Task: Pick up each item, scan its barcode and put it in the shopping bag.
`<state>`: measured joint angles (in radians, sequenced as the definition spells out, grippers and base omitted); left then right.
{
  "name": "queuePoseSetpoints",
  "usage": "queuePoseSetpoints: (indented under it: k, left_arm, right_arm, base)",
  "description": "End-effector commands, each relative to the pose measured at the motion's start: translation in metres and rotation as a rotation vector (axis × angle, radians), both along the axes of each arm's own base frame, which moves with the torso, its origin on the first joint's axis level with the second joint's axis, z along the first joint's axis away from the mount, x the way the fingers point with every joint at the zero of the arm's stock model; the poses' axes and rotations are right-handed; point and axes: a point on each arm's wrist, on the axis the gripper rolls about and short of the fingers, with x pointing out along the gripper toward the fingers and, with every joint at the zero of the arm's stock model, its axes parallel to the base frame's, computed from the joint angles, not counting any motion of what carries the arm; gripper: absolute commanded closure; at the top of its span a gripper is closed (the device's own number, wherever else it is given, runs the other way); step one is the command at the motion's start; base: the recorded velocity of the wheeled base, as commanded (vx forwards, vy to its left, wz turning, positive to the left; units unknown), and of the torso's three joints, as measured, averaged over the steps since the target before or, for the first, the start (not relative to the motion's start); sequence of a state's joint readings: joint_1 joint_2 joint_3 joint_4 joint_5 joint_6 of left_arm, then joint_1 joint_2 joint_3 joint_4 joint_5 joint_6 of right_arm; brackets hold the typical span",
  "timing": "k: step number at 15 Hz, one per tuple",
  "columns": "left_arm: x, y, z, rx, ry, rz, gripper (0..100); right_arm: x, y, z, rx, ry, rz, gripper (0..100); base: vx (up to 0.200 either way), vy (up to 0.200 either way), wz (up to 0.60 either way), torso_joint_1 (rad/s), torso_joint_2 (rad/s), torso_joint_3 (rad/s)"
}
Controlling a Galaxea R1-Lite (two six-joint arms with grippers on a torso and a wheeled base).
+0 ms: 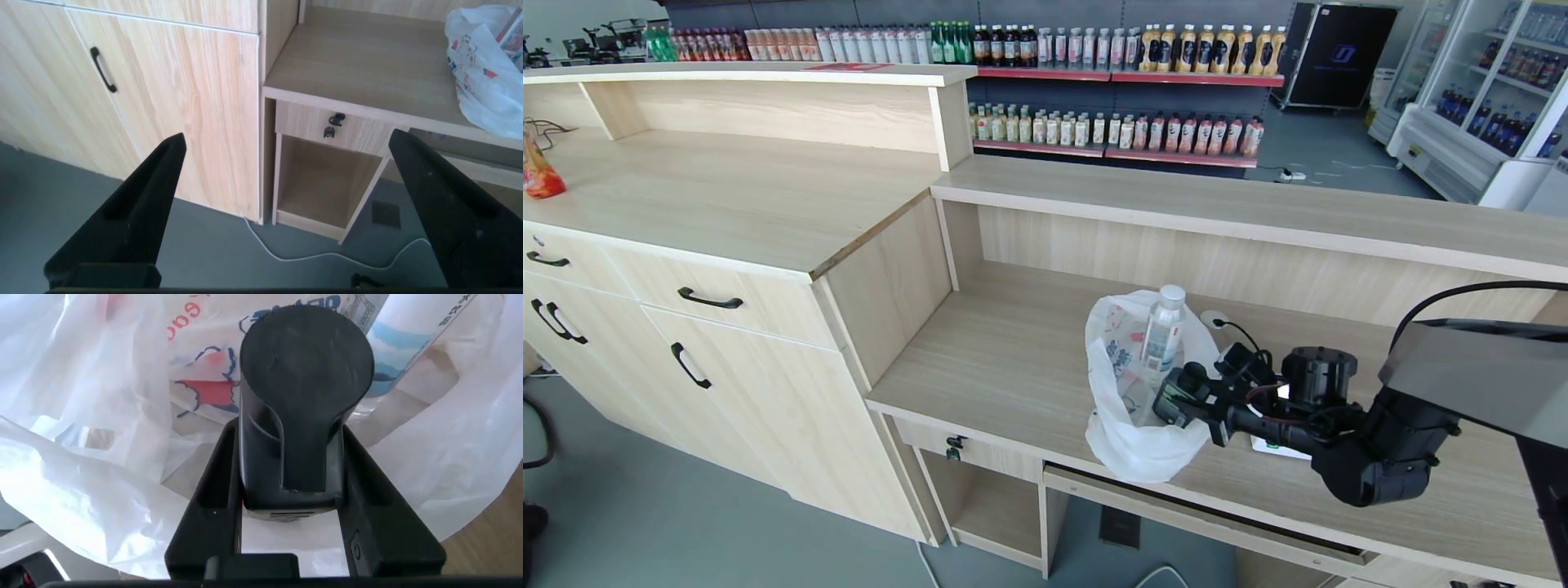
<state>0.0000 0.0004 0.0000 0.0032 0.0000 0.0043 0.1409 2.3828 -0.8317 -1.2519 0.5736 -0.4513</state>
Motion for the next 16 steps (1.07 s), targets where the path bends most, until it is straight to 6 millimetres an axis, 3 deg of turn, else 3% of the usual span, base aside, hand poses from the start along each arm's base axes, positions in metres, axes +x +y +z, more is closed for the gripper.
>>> queuePoseSetpoints:
  k: [1,3,5,7,8,9,12,16]
  left_arm:
    - [0.0,0.0,0.0,0.0,-0.001,0.0,0]
    - [0.0,0.0,0.0,0.0,-0.001,0.0,0]
    - [0.0,0.0,0.0,0.0,-0.001,0.0,0]
    - [0.0,0.0,0.0,0.0,-0.001,0.0,0]
    - [0.0,0.0,0.0,0.0,-0.001,0.0,0]
    - [0.0,0.0,0.0,0.0,-0.001,0.0,0]
    - [0.0,0.0,0.0,0.0,-0.001,0.0,0]
    - [0.0,0.0,0.0,0.0,-0.001,0.0,0]
  right_arm:
    - [-0.002,0.0,-0.001,-0.001,0.008,0.0,0]
    - [-0.001,0.0,0.009,0.003,-0.02,0.0,0]
    - [-0.007,0.0,0.039,0.014,-0.049,-0.002,0]
    - [-0.03,-0.003,0.087,0.021,-0.053,0.0,0]
    - [-0.03,-0.003,0.087,0.021,-0.053,0.0,0]
    - [-0.067,-0.014,0.123,0.016,-0.057,-0.019,0]
    - [-0.12,-0.037,0.149,0.016,-0.106,-0.084,0]
    - [-0.153,-0.052,0.19,-0.05,-0.273,-0.336,0]
  base:
    - [0.0,0.0,0.0,0.0,0.0,0.0]
    - [0.0,0.0,0.0,0.0,0.0,0.0]
    - [0.0,0.0,0.0,0.0,0.0,0.0]
    - [0.0,0.0,0.0,0.0,0.0,0.0]
    - [0.0,0.0,0.0,0.0,0.0,0.0]
    - [0.0,0.0,0.0,0.0,0.0,0.0]
    - [0.0,0.0,0.0,0.0,0.0,0.0]
    - [0.0,0.0,-0.45,0.002,0.0,0.014]
